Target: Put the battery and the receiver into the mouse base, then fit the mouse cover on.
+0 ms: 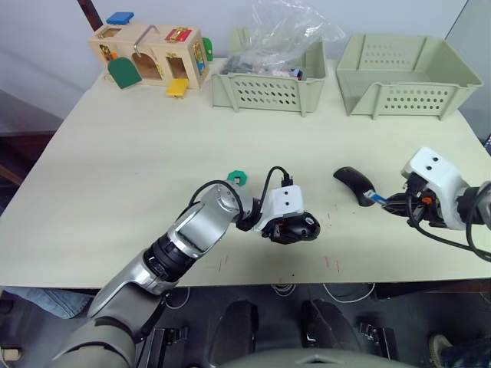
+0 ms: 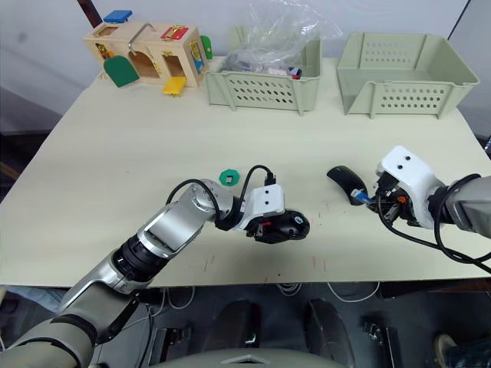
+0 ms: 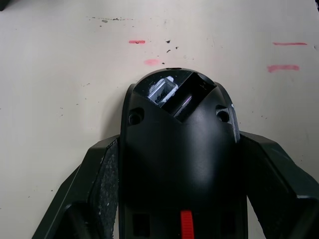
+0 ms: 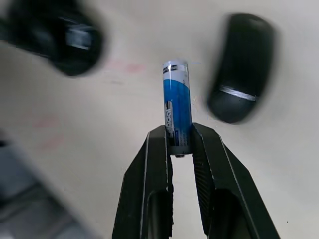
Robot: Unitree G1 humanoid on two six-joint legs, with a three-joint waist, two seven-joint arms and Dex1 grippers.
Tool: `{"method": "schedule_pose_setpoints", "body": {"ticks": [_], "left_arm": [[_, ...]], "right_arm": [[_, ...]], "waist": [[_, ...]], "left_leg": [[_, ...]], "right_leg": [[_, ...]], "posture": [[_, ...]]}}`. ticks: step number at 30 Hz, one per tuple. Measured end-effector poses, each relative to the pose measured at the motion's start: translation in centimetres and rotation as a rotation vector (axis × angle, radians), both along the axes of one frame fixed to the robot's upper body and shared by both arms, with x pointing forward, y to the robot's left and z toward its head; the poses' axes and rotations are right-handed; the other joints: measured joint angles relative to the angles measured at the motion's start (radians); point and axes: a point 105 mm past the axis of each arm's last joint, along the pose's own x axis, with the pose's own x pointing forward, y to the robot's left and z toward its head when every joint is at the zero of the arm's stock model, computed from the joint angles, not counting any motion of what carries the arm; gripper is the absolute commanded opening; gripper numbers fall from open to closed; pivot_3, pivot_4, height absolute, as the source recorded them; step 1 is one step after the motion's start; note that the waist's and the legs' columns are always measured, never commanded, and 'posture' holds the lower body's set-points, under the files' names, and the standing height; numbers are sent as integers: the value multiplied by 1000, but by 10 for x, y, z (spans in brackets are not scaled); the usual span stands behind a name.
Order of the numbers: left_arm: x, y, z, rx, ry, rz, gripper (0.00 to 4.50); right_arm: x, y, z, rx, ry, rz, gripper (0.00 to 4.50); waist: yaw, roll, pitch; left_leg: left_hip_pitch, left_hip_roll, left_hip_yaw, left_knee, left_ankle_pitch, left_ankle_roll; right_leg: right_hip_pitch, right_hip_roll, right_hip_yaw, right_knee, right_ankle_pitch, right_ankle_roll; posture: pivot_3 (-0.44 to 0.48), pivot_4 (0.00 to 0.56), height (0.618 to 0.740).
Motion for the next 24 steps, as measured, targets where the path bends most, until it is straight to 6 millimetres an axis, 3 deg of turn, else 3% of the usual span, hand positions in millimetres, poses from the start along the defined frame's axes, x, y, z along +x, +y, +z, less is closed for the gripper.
{"method": "schedule_pose_setpoints", "body": {"ticks": [6,11,18,21,24], "left_arm": [[0,0,0,3,-3,-2,2900],[0,0,0,1,-3,-4,2900],[0,0,0,2,-4,-3,2900],[0,-1,0,0,-4,-4,2900],[0,-1,1,0,-3,-4,2900]], "right_arm": [[2,32,-5,51,129,102,45],[7,47,-9,84,251,105,45],[6,58,-24,60,376,78,45],[2,76,-42,69,443,79,45],[3,81,-50,81,463,27,45]], "waist": [[-2,0,0],[-2,0,0],[-2,0,0],[-1,0,0],[-2,0,0]], "left_leg": [[0,0,1,0,0,0],[-1,0,1,0,0,1],[-1,0,1,0,-1,1],[-2,0,1,0,-1,1],[-2,0,2,0,-1,1]], "right_leg": [[0,-1,0,0,0,0],[-1,-1,0,0,0,0],[-1,-1,0,0,0,0],[-2,-1,0,0,0,0],[-2,-1,0,0,1,1]], "posture": [[0,150,740],[0,150,740],[0,150,740],[0,150,740],[0,150,740]]}}
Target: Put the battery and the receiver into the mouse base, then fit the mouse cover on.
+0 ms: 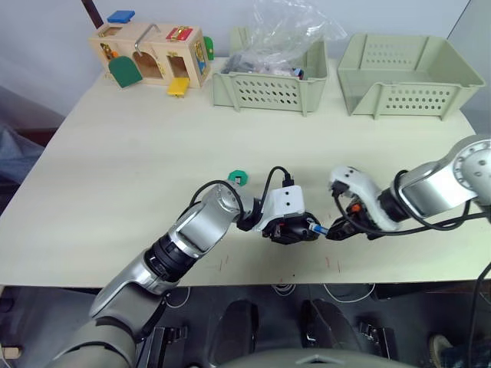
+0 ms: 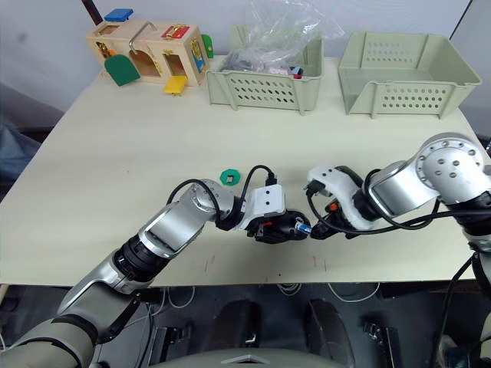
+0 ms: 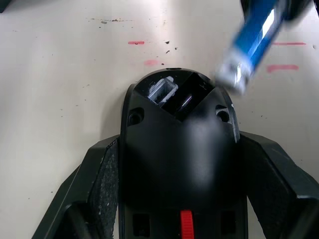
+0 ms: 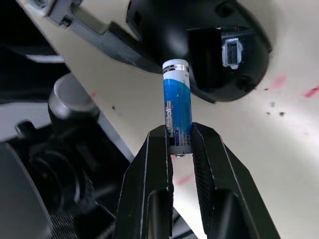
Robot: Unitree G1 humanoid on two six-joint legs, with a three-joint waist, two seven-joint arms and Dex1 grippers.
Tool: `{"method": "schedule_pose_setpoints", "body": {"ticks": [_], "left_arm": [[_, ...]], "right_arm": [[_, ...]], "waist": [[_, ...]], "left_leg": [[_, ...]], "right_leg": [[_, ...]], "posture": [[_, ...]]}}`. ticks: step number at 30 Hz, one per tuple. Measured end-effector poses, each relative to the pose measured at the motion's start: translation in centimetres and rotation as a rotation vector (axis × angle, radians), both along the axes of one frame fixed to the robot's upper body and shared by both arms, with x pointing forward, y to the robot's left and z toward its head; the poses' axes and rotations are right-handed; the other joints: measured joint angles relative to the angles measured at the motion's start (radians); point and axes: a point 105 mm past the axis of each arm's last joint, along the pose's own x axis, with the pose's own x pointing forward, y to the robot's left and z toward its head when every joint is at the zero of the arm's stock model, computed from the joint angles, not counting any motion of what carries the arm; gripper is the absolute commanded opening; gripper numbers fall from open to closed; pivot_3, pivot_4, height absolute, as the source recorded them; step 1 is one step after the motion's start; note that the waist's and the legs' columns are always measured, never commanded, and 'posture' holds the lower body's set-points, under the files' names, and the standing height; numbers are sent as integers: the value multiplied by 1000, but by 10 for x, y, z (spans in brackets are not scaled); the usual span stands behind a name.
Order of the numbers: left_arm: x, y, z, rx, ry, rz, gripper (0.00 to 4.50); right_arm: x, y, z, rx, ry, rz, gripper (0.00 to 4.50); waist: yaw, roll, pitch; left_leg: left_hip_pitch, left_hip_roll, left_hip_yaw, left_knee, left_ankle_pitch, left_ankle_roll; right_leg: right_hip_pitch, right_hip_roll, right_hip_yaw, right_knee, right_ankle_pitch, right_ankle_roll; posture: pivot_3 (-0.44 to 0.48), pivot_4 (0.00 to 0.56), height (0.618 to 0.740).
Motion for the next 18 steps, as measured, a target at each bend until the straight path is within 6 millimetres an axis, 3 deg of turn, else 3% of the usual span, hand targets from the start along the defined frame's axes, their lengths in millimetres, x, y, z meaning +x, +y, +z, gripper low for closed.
{"method": "schedule_pose_setpoints", "body": {"ticks": [7,18], "left_arm": [[-1,1,0,3,-8,5,2900],[-1,0,0,1,-12,7,2900]], "right_arm": [[8,4,1,23,-21,-68,45],[10,0,-14,-35,5,-101,45]], "waist": [[-1,0,0],[0,0,0]], "left_leg": [[1,0,0,0,0,0],[0,0,0,0,0,1]], "right_leg": [[0,0,0,0,0,0],[0,0,0,0,0,0]], "posture": [[0,150,740],[0,150,740]]}}
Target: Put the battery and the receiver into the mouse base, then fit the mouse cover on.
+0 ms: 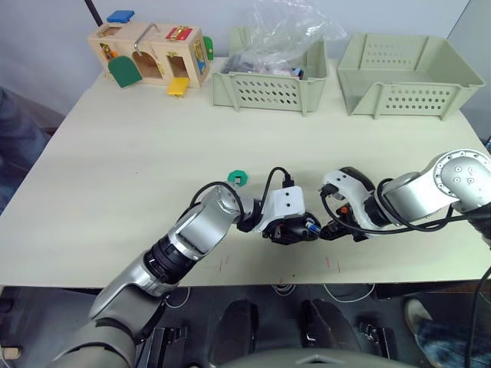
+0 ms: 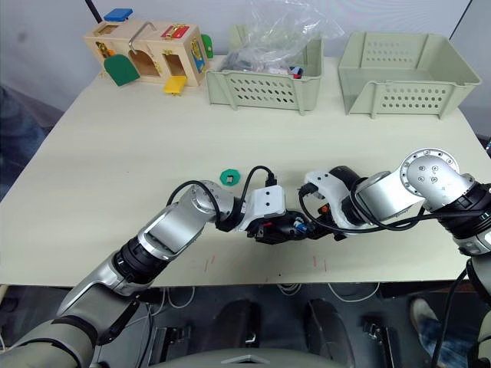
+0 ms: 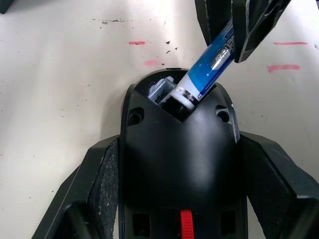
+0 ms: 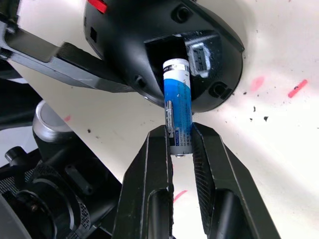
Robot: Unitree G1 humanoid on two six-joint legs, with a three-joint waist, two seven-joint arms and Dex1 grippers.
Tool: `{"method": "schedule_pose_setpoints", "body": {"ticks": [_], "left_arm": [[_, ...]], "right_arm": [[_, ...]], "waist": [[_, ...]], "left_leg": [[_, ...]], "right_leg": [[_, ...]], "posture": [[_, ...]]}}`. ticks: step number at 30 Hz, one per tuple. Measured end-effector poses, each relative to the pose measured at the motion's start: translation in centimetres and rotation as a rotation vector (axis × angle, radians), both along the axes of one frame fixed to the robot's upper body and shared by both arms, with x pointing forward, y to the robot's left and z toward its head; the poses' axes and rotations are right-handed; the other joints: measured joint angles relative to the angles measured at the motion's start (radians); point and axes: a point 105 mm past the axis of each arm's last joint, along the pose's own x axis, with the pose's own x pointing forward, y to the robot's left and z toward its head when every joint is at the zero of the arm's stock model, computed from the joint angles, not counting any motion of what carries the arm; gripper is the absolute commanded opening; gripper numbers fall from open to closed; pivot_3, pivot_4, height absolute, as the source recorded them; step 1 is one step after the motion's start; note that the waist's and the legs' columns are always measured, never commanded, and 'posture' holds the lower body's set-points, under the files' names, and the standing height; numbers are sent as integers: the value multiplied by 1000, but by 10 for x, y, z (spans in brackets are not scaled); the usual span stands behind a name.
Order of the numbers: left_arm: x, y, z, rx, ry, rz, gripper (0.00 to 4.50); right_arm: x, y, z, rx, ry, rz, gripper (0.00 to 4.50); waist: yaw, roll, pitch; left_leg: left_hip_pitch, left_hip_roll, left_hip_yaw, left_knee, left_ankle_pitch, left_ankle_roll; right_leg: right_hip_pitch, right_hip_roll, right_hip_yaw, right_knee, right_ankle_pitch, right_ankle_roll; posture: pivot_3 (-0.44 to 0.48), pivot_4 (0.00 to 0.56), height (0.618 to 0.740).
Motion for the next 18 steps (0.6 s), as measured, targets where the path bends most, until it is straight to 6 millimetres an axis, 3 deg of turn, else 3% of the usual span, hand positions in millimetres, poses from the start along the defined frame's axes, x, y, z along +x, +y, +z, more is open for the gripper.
{"method": "schedule_pose_setpoints", "body": {"ticks": [9,10,11,15,18], "left_arm": [[0,0,0,0,2,0,2900],[0,0,0,0,1,0,2900],[0,0,0,0,2,0,2900],[0,-1,0,-2,2,-1,2900],[-1,-2,0,-6,3,-3,2900]], "right_arm": [[7,8,-4,10,15,-23,45],[7,9,-4,6,11,-16,1194],[7,10,-4,4,10,-13,1349],[6,7,-8,-21,6,-16,3190],[0,-2,-11,-39,1,-22,3190]], "waist": [[0,0,0],[0,0,0],[0,0,0],[1,0,0],[3,0,0]], "left_leg": [[0,0,0,0,0,0],[0,0,0,0,0,0],[0,0,0,0,0,0],[0,0,0,0,0,1],[-2,0,-1,0,-1,1]], "right_leg": [[0,0,0,0,0,0],[0,0,0,0,0,0],[0,0,0,0,0,0],[0,0,0,0,0,0],[-1,-1,-1,-1,0,0]], "posture": [[0,150,740],[0,150,740],[0,150,740],[0,150,740],[0,150,740]]}}
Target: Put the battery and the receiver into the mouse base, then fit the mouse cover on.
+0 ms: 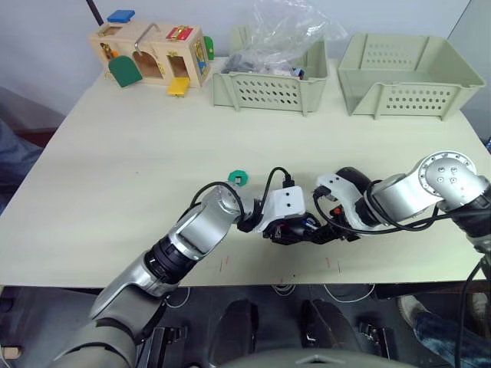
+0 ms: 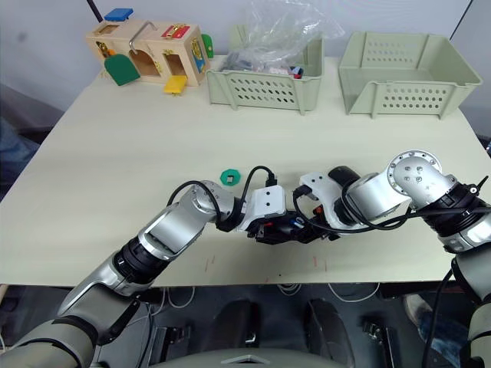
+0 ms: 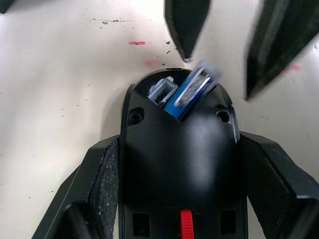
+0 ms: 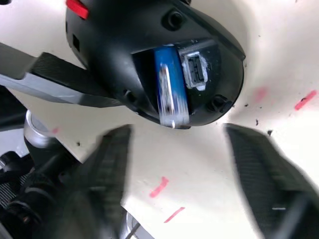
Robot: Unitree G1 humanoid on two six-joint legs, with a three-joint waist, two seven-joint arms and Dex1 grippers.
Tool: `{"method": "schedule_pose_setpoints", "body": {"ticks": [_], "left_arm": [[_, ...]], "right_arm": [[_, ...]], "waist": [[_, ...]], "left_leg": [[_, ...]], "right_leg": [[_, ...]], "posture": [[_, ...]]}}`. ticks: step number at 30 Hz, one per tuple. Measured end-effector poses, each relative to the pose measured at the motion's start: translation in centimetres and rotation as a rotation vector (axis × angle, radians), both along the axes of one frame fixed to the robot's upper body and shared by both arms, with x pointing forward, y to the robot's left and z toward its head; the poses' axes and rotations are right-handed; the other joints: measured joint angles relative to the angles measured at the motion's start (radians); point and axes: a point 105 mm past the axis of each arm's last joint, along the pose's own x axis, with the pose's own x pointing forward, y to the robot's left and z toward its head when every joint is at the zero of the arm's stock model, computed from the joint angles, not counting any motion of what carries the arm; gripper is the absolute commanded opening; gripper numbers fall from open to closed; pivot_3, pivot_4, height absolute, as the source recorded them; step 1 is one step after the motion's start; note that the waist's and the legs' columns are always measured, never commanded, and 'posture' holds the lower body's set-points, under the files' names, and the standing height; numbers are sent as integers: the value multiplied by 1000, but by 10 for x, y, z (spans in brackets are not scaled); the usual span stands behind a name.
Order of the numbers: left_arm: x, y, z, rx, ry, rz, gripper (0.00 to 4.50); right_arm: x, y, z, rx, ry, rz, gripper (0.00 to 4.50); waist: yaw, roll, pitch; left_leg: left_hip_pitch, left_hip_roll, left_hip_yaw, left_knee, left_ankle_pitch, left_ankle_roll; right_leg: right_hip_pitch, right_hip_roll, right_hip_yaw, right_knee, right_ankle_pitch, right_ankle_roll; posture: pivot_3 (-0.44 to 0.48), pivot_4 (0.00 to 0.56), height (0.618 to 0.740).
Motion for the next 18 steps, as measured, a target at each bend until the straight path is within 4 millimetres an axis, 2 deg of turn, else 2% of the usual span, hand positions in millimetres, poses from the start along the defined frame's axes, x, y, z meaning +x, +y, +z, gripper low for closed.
{"method": "schedule_pose_setpoints", "body": {"ticks": [5,8,14,15,16,17,18], "left_arm": [[0,-1,0,-2,0,-2,2900],[-1,-1,-1,-5,2,-1,2900],[0,-1,0,-4,0,-4,2900],[-1,-1,-1,-6,5,-3,2900],[-1,-1,-1,-7,5,-2,2900],[-1,-2,0,-7,3,-6,2900],[-1,-2,0,-6,4,-6,2900]], "right_arm": [[-8,-10,18,52,-141,9,3190],[-22,-22,15,74,-173,-3,3190],[-35,-16,18,86,-400,117,3190],[-35,-8,23,253,-503,54,3190],[-35,-6,22,272,-508,52,3190],[-41,-4,24,406,-538,30,3190],[-43,-5,23,439,-554,30,3190]], "waist": [[0,0,0],[2,-1,-1],[1,1,-1],[5,-3,-3],[4,-3,-3],[3,-1,-3],[2,-1,-3]], "left_leg": [[-1,0,-1,0,0,1],[-3,0,-3,0,0,1],[-5,-1,-5,0,0,1],[-8,-1,-8,1,0,1],[-8,0,-8,1,0,1],[-10,-1,-9,1,0,0],[-10,-1,-9,2,0,0]], "right_leg": [[0,0,-1,-1,0,0],[0,-1,-3,-3,0,1],[-2,0,-4,-3,0,9],[-2,1,-9,-5,0,10],[-2,1,-9,-5,0,10],[-4,0,-8,-4,0,10],[-4,0,-8,-4,0,10]], "posture": [[0,150,740],[0,150,740],[0,150,740],[0,150,740],[0,150,740],[0,150,740],[0,150,740]]}}
